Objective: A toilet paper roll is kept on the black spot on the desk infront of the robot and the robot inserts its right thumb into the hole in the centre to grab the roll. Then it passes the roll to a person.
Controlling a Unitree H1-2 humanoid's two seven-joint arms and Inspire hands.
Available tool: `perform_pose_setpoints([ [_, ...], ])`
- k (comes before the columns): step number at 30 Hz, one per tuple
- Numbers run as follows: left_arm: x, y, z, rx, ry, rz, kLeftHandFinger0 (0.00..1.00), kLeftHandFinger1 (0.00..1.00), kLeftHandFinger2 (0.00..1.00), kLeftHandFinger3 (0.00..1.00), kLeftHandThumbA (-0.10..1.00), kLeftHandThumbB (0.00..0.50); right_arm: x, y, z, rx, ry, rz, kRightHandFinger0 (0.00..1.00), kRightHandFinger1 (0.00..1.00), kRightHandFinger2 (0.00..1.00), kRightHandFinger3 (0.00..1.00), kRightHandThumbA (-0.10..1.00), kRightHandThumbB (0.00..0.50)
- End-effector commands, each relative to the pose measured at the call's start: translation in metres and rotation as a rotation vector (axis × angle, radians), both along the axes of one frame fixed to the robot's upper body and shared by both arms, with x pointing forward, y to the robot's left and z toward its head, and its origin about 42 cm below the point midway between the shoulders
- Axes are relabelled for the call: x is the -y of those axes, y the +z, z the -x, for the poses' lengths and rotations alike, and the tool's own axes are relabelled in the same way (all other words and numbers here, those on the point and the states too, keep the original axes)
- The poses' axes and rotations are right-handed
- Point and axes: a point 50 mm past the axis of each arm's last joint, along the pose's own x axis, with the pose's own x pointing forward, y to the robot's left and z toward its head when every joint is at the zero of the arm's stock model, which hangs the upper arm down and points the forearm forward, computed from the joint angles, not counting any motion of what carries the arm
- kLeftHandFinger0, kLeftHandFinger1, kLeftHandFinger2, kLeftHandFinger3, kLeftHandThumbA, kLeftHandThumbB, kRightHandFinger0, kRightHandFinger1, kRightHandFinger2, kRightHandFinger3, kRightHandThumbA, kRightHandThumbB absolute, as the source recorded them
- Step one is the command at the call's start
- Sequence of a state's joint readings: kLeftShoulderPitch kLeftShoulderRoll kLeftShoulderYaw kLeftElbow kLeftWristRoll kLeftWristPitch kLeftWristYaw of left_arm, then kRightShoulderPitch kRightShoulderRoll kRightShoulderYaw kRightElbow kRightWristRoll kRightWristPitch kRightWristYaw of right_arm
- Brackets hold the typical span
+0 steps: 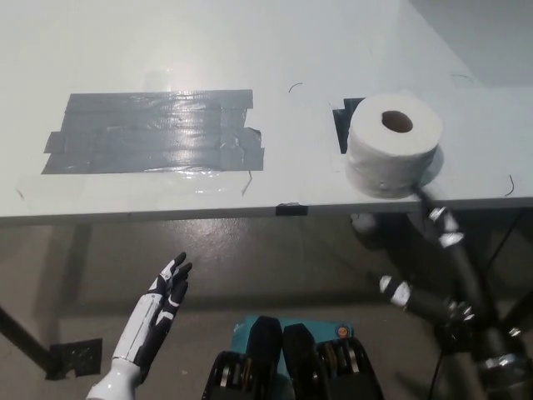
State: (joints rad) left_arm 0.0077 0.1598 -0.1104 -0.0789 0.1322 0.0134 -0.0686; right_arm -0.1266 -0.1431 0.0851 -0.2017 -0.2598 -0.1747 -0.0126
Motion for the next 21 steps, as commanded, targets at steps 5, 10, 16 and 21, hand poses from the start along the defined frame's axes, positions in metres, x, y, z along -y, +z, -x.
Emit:
perform_pose_setpoints([
  [5,0.0,0.016,-0.005,0.082,-0.032,0.003,1.0,1.0,1.0,1.0,0.94,0.027,0.051,0.157,-0.062,0.093,-0.058,0.132,1.0,1.0,1.0,1.0,1.0,0.342],
  [10,0.0,0.013,0.003,0.069,-0.029,0.003,1.0,1.0,1.0,1.0,0.94,0.031,0.065,0.213,-0.109,-0.067,-0.052,0.297,1.0,1.0,1.0,1.0,1.0,0.394],
  [16,0.0,0.011,0.007,0.061,-0.034,-0.012,1.0,1.0,1.0,1.0,0.94,0.042,0.068,0.243,-0.171,-0.243,-0.016,0.369,1.0,1.0,1.0,1.0,0.95,0.389],
  [21,0.001,0.013,0.004,0.063,-0.046,-0.008,1.0,1.0,1.0,1.0,0.93,0.05,0.065,0.268,-0.221,-0.443,0.042,0.446,1.0,1.0,1.0,1.0,0.88,0.323],
])
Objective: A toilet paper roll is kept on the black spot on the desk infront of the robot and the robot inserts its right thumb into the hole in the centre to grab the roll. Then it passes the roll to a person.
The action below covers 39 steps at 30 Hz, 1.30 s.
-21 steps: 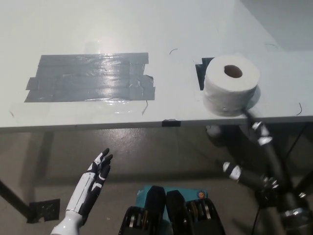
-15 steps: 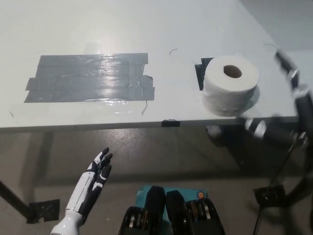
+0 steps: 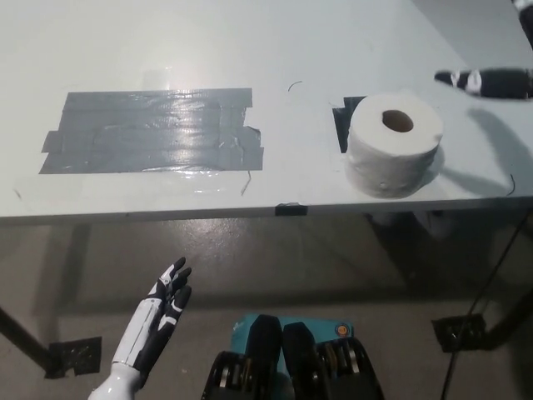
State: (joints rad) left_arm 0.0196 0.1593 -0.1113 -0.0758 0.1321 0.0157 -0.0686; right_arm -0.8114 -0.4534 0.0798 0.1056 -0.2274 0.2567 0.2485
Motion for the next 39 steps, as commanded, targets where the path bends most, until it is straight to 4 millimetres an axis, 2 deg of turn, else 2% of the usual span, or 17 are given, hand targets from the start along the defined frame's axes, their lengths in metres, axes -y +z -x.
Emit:
perform_pose_setpoints([
  [1,0.002,0.017,0.001,0.081,-0.05,-0.006,1.0,1.0,1.0,1.0,0.92,0.04,0.009,0.084,-0.063,-0.381,0.054,0.107,1.0,1.0,1.0,1.0,0.88,0.323],
  [2,0.002,0.019,0.0,0.083,-0.052,-0.008,1.0,1.0,1.0,1.0,0.92,0.039,0.007,0.085,-0.074,-0.428,0.05,0.106,1.0,1.0,1.0,1.0,0.87,0.341],
  [4,0.002,0.019,0.0,0.085,-0.054,-0.004,1.0,1.0,1.0,1.0,0.91,0.041,0.003,0.086,-0.086,-0.481,0.069,0.156,1.0,1.0,1.0,1.0,0.92,0.314],
  [6,0.003,0.02,-0.002,0.086,-0.055,0.0,1.0,1.0,1.0,1.0,0.9,0.047,0.0,0.087,-0.093,-0.512,0.067,0.167,1.0,1.0,1.0,1.0,0.93,0.323],
  [7,0.003,0.02,-0.003,0.092,-0.056,-0.006,1.0,1.0,1.0,1.0,0.9,0.057,-0.004,0.087,-0.097,-0.525,0.067,0.194,1.0,1.0,1.0,1.0,0.95,0.3],
  [10,0.004,0.022,-0.005,0.095,-0.058,-0.012,1.0,1.0,1.0,1.0,0.91,0.063,-0.014,0.085,-0.103,-0.576,0.049,0.22,1.0,1.0,1.0,1.0,0.95,0.322],
  [11,0.004,0.022,-0.005,0.091,-0.058,-0.015,1.0,1.0,1.0,1.0,0.92,0.07,-0.022,0.08,-0.108,-0.622,0.021,0.266,1.0,1.0,1.0,1.0,0.96,0.384],
  [13,0.004,0.023,-0.005,0.096,-0.063,-0.015,1.0,1.0,1.0,1.0,0.91,0.059,-0.03,0.076,-0.112,-0.657,0.025,0.276,1.0,1.0,1.0,1.0,0.88,0.4],
  [14,0.004,0.024,-0.005,0.095,-0.063,-0.015,1.0,1.0,1.0,1.0,0.9,0.059,-0.034,0.074,-0.113,-0.67,0.048,0.278,1.0,1.0,1.0,1.0,0.85,0.401],
  [16,0.004,0.023,-0.005,0.098,-0.064,-0.017,1.0,1.0,1.0,1.0,0.9,0.059,-0.042,0.069,-0.116,-0.684,0.055,0.345,1.0,1.0,1.0,1.0,0.92,0.415],
  [18,0.004,0.025,-0.008,0.102,-0.069,-0.016,1.0,1.0,1.0,1.0,0.9,0.057,-0.051,0.066,-0.119,-0.71,0.074,0.395,1.0,1.0,1.0,1.0,0.95,0.359],
  [22,0.005,0.027,-0.009,0.104,-0.069,-0.013,1.0,1.0,1.0,1.0,0.89,0.059,-0.065,0.058,-0.121,-0.769,0.099,0.405,1.0,1.0,1.0,1.0,0.93,0.328],
  [25,0.006,0.028,-0.01,0.108,-0.072,-0.015,1.0,1.0,1.0,1.0,0.89,0.056,-0.072,0.054,-0.122,-0.77,0.116,0.423,1.0,1.0,1.0,1.0,0.97,0.386],
  [28,0.005,0.029,-0.013,0.113,-0.075,-0.013,1.0,1.0,1.0,1.0,0.89,0.06,-0.078,0.053,-0.122,-0.774,0.104,0.429,1.0,1.0,1.0,1.0,0.98,0.405],
  [31,0.006,0.031,-0.014,0.115,-0.073,-0.029,1.0,1.0,1.0,1.0,0.89,0.054,-0.081,0.051,-0.122,-0.77,0.106,0.433,1.0,1.0,1.0,1.0,1.0,0.388],
  [35,0.006,0.032,-0.016,0.12,-0.08,-0.027,1.0,1.0,1.0,1.0,0.89,0.047,-0.08,0.047,-0.122,-0.773,0.096,0.46,1.0,1.0,1.0,1.0,1.0,0.395],
  [39,0.007,0.033,-0.016,0.127,-0.082,-0.027,1.0,1.0,1.0,1.0,0.89,0.047,-0.077,0.041,-0.124,-0.783,0.067,0.481,1.0,1.0,1.0,1.0,0.98,0.37],
])
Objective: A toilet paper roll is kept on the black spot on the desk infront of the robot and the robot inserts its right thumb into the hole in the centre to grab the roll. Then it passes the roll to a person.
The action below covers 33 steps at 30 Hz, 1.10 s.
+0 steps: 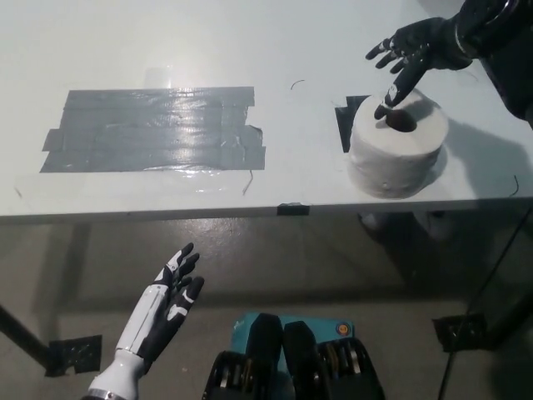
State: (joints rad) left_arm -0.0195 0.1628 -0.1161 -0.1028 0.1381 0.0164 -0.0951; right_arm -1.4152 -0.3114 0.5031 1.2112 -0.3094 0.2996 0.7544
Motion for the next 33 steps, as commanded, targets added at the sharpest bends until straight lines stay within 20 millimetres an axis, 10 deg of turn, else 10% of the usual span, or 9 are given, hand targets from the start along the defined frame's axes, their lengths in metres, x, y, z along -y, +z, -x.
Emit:
perform_pose_setpoints([
  [1,0.001,0.016,-0.005,0.072,-0.038,-0.017,1.0,1.0,1.0,1.0,0.89,0.045,-0.002,0.038,-0.003,0.083,0.02,0.045,1.0,1.0,1.0,1.0,0.96,0.354],
  [14,0.001,0.016,-0.007,0.062,-0.035,-0.015,1.0,1.0,1.0,1.0,0.9,0.061,0.027,0.065,-0.004,0.139,-0.019,0.067,1.0,1.0,1.0,1.0,1.0,0.323],
  [33,0.002,0.016,-0.007,0.062,-0.038,-0.006,1.0,1.0,1.0,1.0,0.9,0.067,0.022,0.034,-0.006,0.155,-0.05,0.017,1.0,1.0,1.0,1.0,1.0,0.365],
])
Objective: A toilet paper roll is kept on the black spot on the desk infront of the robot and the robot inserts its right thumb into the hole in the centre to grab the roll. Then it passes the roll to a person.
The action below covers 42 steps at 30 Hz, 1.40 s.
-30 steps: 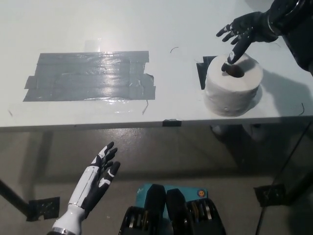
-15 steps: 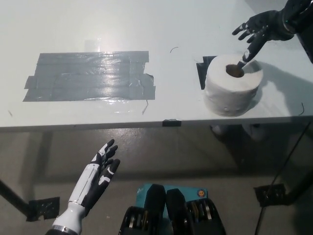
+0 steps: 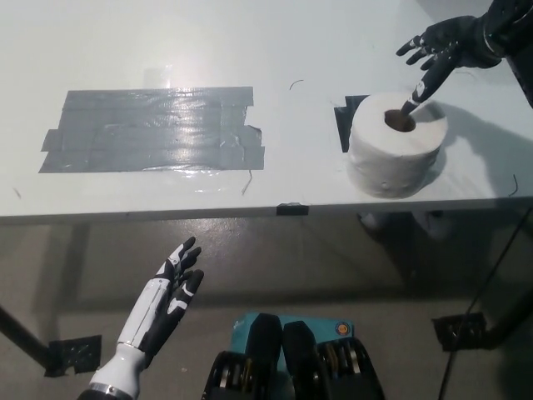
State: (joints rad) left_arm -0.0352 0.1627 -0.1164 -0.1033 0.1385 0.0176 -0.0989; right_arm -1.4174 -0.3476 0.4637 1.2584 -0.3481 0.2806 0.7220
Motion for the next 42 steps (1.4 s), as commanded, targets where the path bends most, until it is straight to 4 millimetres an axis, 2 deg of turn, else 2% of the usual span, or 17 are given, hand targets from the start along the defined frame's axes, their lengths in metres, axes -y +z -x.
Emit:
perform_pose_setpoints([
  [1,0.001,0.012,-0.003,0.048,-0.031,-0.007,1.0,1.0,1.0,1.0,0.9,0.067,-0.011,0.032,-0.004,0.144,0.028,0.02,1.0,1.0,1.0,1.0,1.0,0.365],
  [15,0.001,0.012,-0.004,0.049,-0.03,-0.015,1.0,1.0,1.0,1.0,0.92,0.068,-0.016,0.011,-0.005,0.182,0.047,0.054,1.0,1.0,1.0,1.0,1.0,0.323],
  [19,0.001,0.013,-0.003,0.045,-0.029,-0.014,1.0,1.0,1.0,1.0,0.93,0.072,-0.015,0.009,-0.006,0.198,0.045,0.088,1.0,1.0,1.0,1.0,1.0,0.377],
  [26,0.001,0.013,-0.007,0.049,-0.033,-0.007,1.0,1.0,1.0,1.0,0.91,0.074,-0.014,0.008,-0.006,0.213,0.05,0.144,1.0,1.0,1.0,1.0,0.99,0.335],
  [33,0.001,0.014,-0.008,0.051,-0.036,-0.011,1.0,1.0,1.0,1.0,0.92,0.074,-0.014,0.006,-0.006,0.204,0.06,0.164,1.0,1.0,1.0,1.0,0.95,0.355],
  [37,0.001,0.015,-0.008,0.052,-0.041,-0.013,1.0,1.0,1.0,1.0,0.93,0.082,-0.017,-0.001,-0.005,0.189,0.041,0.134,1.0,1.0,1.0,1.0,0.92,0.364],
  [42,0.002,0.016,-0.009,0.049,-0.038,-0.014,1.0,1.0,1.0,1.0,0.92,0.079,-0.022,-0.01,-0.005,0.181,0.056,0.133,1.0,1.0,1.0,1.0,0.93,0.367],
])
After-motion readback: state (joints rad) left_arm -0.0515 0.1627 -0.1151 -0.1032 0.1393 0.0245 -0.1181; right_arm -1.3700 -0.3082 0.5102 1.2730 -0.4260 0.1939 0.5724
